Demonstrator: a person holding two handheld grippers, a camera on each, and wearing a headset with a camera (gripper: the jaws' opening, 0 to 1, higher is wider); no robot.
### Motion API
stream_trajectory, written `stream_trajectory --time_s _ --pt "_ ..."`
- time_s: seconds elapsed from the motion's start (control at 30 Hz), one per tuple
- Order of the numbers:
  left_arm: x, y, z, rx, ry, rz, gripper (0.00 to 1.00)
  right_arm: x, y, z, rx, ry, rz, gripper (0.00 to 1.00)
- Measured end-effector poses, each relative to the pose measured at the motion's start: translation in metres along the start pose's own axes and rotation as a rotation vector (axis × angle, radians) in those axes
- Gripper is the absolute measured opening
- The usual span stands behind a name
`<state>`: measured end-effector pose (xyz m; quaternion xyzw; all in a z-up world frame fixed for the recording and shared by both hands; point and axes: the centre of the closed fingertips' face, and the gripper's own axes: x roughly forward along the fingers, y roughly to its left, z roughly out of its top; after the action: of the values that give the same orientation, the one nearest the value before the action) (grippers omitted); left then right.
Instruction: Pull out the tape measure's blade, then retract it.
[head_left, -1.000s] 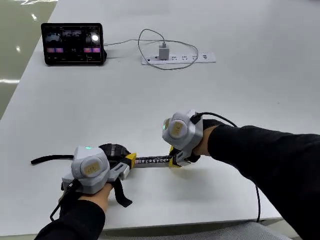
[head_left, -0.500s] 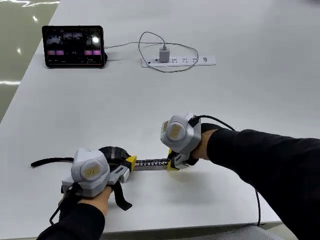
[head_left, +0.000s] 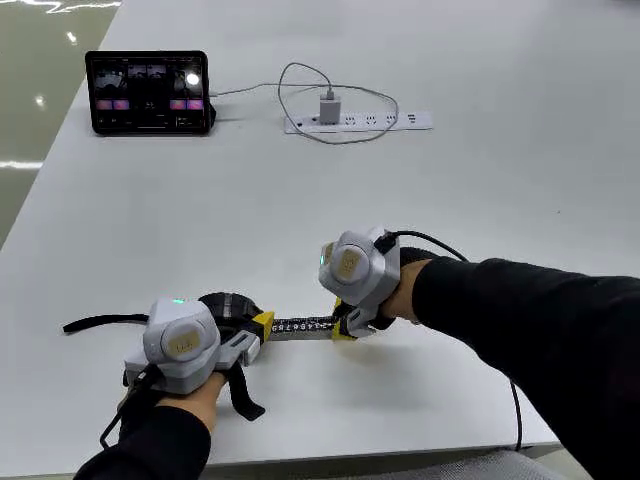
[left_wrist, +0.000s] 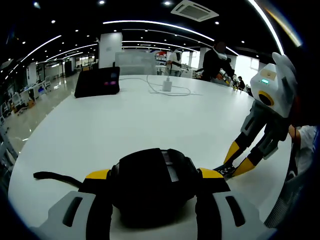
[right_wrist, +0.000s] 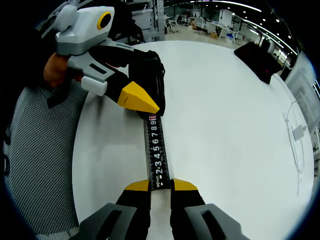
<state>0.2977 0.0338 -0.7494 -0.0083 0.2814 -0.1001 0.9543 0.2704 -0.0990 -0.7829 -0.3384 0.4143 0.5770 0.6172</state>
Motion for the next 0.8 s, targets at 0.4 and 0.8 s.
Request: stream_trajectory --time_s 0.4,0.8 --pt "-0.0001 0.0004 -0.0003 0.001 0.0 -0.001 0.63 0.0026 0.0007 0.0049 -0.001 -0.015 -0.002 0.1" --pt "-0.0014 -0.0006 -0.0003 0.0 0.001 -0.005 0.63 0.0033 0.0007 0.0079 -0.008 -0.021 -0.003 0.1"
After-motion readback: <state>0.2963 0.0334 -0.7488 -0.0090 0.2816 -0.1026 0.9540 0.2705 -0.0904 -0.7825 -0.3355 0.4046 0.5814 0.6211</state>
